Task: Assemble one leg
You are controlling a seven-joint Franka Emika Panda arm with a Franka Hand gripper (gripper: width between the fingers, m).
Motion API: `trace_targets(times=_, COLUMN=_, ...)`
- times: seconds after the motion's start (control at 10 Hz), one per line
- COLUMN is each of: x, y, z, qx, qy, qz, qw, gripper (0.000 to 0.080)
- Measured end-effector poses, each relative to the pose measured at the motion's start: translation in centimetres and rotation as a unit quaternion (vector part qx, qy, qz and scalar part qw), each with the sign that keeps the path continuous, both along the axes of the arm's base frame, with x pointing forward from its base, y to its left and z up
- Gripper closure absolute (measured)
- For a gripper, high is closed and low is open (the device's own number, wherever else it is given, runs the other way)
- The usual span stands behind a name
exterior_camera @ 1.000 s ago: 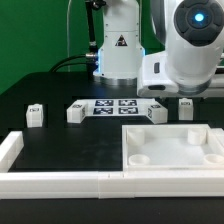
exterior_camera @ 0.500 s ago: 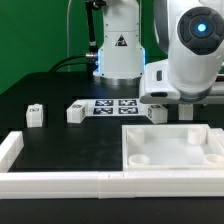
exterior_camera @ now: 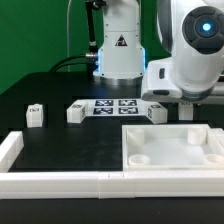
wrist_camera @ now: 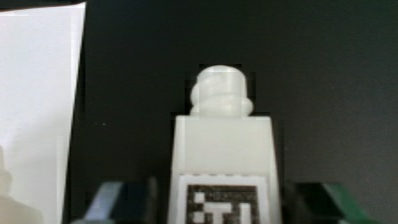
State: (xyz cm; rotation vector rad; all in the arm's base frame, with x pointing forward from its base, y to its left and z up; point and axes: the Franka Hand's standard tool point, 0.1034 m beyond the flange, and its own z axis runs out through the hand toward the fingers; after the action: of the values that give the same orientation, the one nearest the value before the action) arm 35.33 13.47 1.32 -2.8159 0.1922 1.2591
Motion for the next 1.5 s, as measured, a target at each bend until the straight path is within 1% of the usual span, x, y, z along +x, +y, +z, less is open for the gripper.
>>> trace_targets(times=0.1, x=0.0, y=0.0, z=0.0, qx=0.0, qy=0.0, qz=0.0, qw=1.0, gripper=0.0511)
trace_targets(times=0.6, x=0.0, y=0.0, z=0.0, qx=0.0, qy=0.0, qz=0.0, qw=1.0, gripper=0.0511)
trace_targets(times=0.7, x=0.0, y=0.0, z=0.2, qx=0.0, qy=0.002, qz=0.0, qw=1.0, gripper=0.0511)
trace_targets(times=0.8, x=0.1, y=0.0, z=1.3, qx=-0.001, qy=0.003, qz=0.002, qw=1.0, gripper=0.0511)
trace_targets(times=0.9, x=0.3, y=0.0, z=3.1, qx=-0.011, qy=0.006, qz=0.0, qw=1.0, gripper=0.0509)
trace_targets(times=1.0, x=0.6, y=0.2, z=4.7, qx=-0.011, qy=0.006, qz=0.001, qw=1.0, gripper=0.0509)
trace_targets(times=1.1, x=1.2, y=0.3, z=6.4, qx=-0.011, qy=0.007, qz=0.002, qw=1.0, gripper=0.0509)
trace_targets(times=1.2, x=2.2, y=0.6, z=7.7, qx=-0.008, qy=0.002, qz=0.003, qw=1.0, gripper=0.0509)
trace_targets(times=1.3, x=2.4, y=0.6, z=7.1, qx=-0.009, qy=-0.017, qz=0.001, qw=1.0, gripper=0.0509)
trace_targets(times=1.4, x=2.4, y=0.6, z=7.0, qx=-0.009, qy=-0.019, qz=0.0, qw=1.0, gripper=0.0509)
trace_targets(times=1.5, x=2.9, y=0.7, z=7.0, qx=-0.009, qy=-0.045, qz=-0.001, qw=0.999, gripper=0.0509)
